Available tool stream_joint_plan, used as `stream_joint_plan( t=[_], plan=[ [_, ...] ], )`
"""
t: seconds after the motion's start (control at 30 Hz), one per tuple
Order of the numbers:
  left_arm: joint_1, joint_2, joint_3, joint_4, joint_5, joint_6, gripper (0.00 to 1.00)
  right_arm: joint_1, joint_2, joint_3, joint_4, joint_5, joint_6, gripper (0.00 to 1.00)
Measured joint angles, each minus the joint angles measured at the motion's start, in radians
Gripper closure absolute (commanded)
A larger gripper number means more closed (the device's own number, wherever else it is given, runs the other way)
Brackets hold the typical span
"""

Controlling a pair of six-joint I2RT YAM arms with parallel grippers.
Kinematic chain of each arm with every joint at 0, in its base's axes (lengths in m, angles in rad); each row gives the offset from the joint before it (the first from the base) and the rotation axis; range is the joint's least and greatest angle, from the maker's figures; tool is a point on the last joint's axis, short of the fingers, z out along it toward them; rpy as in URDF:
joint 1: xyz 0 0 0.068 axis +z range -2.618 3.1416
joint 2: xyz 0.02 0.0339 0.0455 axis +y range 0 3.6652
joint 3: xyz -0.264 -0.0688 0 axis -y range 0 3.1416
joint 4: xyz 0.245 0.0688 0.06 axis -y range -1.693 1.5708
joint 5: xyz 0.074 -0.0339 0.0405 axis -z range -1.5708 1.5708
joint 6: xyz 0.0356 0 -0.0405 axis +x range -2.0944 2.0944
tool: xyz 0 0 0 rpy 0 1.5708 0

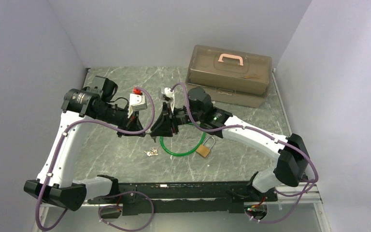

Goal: Unlock with the key

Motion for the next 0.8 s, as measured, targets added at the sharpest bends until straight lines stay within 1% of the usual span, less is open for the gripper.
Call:
stream_joint_plan(
  t=[0.13, 0.17, 0.23, 0.33, 0.4, 0.43, 0.5, 0.53, 0.57, 0.8],
  plan=[
    [0.000, 0.000, 0.000, 0.000, -0.003, 0.000, 1.00, 0.003, 0.003, 0.000, 0.001, -0.010, 0.001, 0.88],
    [0.000, 0.000, 0.000, 0.000, -0.005, 0.000, 1.00, 0.003, 0.003, 0.000, 0.002, -0.012, 0.002, 0.90],
    [0.000, 0.001, 0.000, 0.001, -0.008, 0.000, 1.00, 0.006, 0.003, 0.000, 0.006, -0.014, 0.005, 0.90],
    [0.000, 0.001, 0.000, 0.000, -0.008, 0.000, 1.00, 0.007, 0.003, 0.000, 0.009, -0.019, 0.009, 0.80],
    [0.000, 0.001, 0.000, 0.000, -0.008, 0.000, 1.00, 0.007, 0.003, 0.000, 0.010, -0.019, 0.010, 0.79],
    [0.000, 0.001, 0.000, 0.000, -0.008, 0.000, 1.00, 0.007, 0.003, 0.000, 0.010, -0.019, 0.010, 0.81],
    [0.000, 0.001, 0.000, 0.000, -0.008, 0.000, 1.00, 0.007, 0.003, 0.000, 0.014, -0.019, 0.010, 0.88],
    [0.000, 0.001, 0.000, 0.000, -0.007, -0.001, 1.00, 0.007, 0.003, 0.000, 0.016, -0.019, 0.010, 0.95],
    [0.000, 0.001, 0.000, 0.000, -0.008, -0.001, 1.00, 0.007, 0.003, 0.000, 0.018, -0.019, 0.010, 1.00],
    [0.000, 0.001, 0.000, 0.001, -0.007, -0.006, 1.00, 0.007, 0.001, -0.005, 0.033, -0.035, 0.019, 1.00]
  ],
)
